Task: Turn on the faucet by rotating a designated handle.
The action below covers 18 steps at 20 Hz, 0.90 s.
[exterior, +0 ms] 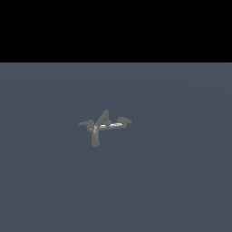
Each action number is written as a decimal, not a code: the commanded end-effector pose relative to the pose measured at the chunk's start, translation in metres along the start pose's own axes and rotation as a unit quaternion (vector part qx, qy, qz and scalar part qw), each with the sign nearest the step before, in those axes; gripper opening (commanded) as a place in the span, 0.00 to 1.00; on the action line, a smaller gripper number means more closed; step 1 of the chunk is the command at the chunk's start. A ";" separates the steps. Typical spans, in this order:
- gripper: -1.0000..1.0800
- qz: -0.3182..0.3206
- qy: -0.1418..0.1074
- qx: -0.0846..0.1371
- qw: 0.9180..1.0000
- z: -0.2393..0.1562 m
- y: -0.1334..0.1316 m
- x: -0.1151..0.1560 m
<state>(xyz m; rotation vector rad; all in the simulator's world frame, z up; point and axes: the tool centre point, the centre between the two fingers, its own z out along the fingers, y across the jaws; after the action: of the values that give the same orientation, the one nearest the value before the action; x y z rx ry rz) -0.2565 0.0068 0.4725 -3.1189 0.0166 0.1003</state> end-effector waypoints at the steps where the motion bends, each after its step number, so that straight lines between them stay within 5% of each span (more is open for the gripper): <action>1: 0.00 0.000 0.000 0.000 1.000 0.000 0.000 0.000; 18: 0.00 0.072 0.004 0.002 0.997 0.049 -0.035 0.024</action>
<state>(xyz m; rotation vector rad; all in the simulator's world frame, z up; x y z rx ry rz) -0.2389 0.0367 0.4312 -3.1137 0.2048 0.0918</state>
